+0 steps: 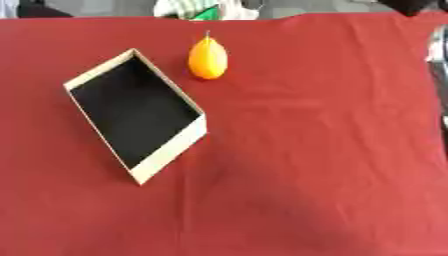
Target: Pick up objects on the table and place them in the box.
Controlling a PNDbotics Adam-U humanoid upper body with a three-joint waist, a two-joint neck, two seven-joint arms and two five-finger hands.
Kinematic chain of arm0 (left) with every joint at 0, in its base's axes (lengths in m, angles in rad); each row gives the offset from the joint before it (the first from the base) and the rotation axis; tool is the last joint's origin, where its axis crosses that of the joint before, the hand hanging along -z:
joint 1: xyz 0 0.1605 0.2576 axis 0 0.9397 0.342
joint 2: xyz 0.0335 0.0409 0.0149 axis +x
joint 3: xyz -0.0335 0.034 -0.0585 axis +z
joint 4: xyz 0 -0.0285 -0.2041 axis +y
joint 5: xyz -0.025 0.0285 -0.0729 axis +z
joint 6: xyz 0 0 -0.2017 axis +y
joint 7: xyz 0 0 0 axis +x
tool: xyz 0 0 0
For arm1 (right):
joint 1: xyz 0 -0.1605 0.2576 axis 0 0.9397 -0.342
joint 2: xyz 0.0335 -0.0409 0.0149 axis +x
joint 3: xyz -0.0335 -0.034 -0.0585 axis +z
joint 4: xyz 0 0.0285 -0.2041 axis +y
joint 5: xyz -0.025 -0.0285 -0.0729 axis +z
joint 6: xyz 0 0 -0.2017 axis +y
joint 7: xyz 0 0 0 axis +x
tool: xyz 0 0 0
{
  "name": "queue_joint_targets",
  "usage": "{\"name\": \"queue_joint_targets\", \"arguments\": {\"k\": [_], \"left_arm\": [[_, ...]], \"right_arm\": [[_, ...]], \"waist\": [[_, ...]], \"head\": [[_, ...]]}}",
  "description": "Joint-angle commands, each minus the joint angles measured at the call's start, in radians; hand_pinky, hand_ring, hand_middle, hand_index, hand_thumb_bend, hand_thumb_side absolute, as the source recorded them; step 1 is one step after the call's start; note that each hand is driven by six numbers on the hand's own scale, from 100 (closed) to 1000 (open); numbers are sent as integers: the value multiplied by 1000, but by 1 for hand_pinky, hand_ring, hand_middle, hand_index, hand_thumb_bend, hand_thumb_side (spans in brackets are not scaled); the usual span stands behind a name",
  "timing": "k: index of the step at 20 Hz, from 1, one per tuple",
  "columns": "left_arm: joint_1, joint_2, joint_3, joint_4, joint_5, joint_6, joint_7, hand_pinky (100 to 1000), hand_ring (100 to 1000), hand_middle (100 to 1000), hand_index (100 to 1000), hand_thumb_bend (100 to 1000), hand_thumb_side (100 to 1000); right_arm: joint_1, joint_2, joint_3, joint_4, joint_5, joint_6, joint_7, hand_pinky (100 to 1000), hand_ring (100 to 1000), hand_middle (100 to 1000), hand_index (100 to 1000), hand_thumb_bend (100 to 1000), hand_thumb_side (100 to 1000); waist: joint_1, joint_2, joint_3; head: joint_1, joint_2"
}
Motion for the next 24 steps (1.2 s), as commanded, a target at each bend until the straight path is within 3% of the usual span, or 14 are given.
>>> {"name": "queue_joint_targets", "arguments": {"k": [1,9,14,19,24], "left_arm": [[-4,9,7,-19,4,-2,-2,521,660,687,833,367,549],[-7,10,6,-19,5,-2,-3,521,659,687,832,366,549],[-10,13,3,-19,7,-3,-6,520,659,687,833,365,549],[-13,12,-1,-19,12,-3,-11,519,657,688,833,364,550],[-14,11,-4,-19,17,-1,-15,519,657,688,833,363,550]], "right_arm": [[-11,-14,-11,-20,-7,0,-3,901,825,773,887,100,675],[-32,-23,2,-20,-1,13,27,899,832,780,886,100,677],[-124,-37,47,31,41,30,107,893,857,804,885,100,677],[-319,-6,135,221,151,1,275,886,888,835,879,100,707],[-509,83,207,507,297,-62,373,881,919,865,880,100,724]], "waist": [[0,-19,1],[-2,-15,2],[-7,-3,8],[-6,5,14],[-3,9,15]], "head": [[0,-7],[-10,-10],[-20,-18],[-27,-23],[-34,-27]]}}
